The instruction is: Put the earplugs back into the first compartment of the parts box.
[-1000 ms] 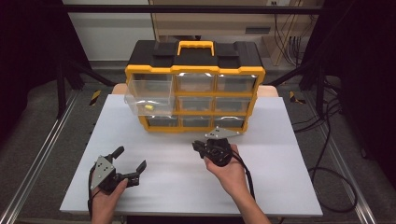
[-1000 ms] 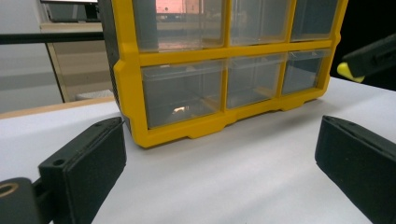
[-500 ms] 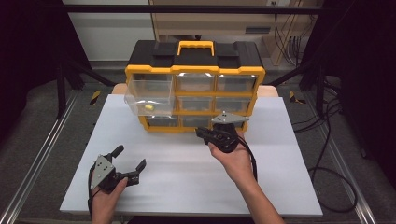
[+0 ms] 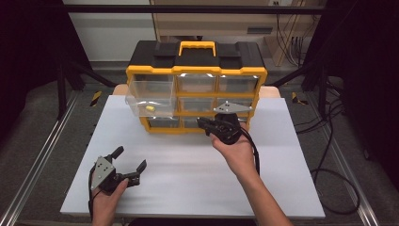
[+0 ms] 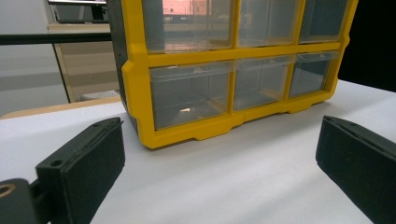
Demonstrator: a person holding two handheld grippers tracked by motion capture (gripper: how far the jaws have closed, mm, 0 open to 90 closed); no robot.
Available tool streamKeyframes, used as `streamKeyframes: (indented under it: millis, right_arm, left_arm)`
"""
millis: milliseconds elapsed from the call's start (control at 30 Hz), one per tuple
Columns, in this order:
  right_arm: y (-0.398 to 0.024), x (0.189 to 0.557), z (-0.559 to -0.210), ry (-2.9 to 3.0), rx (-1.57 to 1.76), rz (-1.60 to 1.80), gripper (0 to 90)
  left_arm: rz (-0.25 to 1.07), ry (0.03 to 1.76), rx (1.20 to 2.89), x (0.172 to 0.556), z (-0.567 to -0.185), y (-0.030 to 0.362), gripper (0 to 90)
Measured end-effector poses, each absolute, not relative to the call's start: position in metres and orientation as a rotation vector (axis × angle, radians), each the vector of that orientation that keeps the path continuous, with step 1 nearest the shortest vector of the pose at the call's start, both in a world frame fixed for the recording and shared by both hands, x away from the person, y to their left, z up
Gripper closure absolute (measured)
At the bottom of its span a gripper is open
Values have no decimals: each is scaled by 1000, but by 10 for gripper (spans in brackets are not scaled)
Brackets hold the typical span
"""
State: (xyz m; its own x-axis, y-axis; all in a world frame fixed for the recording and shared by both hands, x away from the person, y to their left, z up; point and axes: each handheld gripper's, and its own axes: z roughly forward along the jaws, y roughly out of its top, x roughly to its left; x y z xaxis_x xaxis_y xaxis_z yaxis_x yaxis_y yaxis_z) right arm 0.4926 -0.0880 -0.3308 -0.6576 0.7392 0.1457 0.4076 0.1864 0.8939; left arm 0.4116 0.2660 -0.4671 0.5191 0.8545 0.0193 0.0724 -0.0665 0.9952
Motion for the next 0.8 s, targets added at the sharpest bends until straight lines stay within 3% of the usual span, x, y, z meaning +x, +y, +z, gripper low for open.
streamKeyframes:
  millis: [800]
  right_arm:
    - [-100,509,-269,1992,1077,1500,837]
  left_arm:
    - [779,858,1494,411,-467,271,18]
